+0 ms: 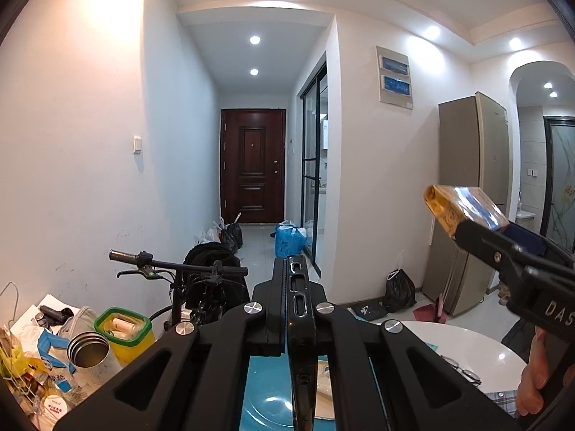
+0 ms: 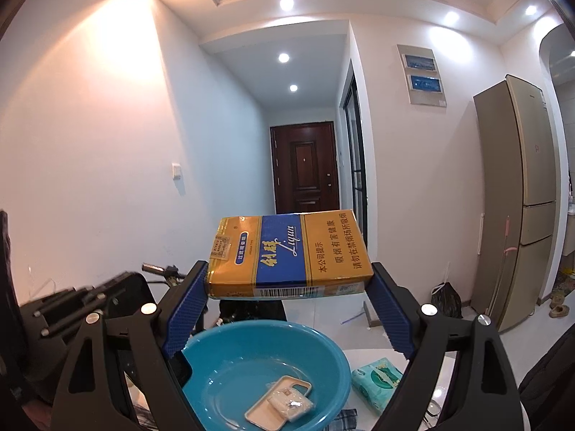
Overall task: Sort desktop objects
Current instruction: 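Lift the phone case and cigarette pack up over the turquoise basin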
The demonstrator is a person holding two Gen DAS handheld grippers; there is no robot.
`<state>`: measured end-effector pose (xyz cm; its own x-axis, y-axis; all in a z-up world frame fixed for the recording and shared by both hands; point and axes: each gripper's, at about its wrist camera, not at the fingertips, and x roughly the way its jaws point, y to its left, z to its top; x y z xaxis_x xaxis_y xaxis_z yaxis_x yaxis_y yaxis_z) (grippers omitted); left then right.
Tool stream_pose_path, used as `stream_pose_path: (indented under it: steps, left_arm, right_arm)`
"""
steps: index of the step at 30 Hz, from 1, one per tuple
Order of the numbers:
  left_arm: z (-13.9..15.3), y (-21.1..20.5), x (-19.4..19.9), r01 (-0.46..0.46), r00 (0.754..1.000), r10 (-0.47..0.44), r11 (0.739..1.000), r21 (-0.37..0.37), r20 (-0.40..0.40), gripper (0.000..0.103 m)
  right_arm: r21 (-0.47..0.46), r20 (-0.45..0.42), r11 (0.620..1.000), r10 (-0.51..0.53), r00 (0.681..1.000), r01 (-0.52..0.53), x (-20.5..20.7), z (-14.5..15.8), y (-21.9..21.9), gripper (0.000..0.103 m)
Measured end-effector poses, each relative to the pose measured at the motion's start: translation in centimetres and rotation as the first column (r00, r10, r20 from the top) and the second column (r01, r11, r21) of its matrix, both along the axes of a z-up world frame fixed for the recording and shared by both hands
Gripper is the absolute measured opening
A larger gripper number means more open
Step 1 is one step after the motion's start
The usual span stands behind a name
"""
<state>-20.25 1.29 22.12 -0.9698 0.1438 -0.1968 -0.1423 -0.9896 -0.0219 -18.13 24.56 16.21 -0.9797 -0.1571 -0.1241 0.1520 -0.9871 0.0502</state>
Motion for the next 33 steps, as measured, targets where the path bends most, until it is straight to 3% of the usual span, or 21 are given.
stream_pose_path:
  steps: [15,24,33]
  left_arm:
    - [-3.5,-1.3,-4.3,-0.048,0.998,0.046,0.998,0.042,0.052,0.003]
    - [-6.6,-1.4,-7.2,-0.053,0.988,0.049,0.998,0.020,0.147,0.003]
    - [-10.2,0.4,-10.6,-0.021,0.958,0.030,0.999,-0.036,0.287,0.003]
  right_arm:
    - [-0.018,0.123,1.000,0.015,0.992,-0.013,-5.0,-3.4,1.2,0.085]
    - [0.002,0.210,1.000,0.024,0.977,-0.025,-8.0,-5.7,0.5,0.085]
    - [0.053,0.340,0.997,0.027,0.940,-0.048,-11.3,-9.2,-1.2,0.085]
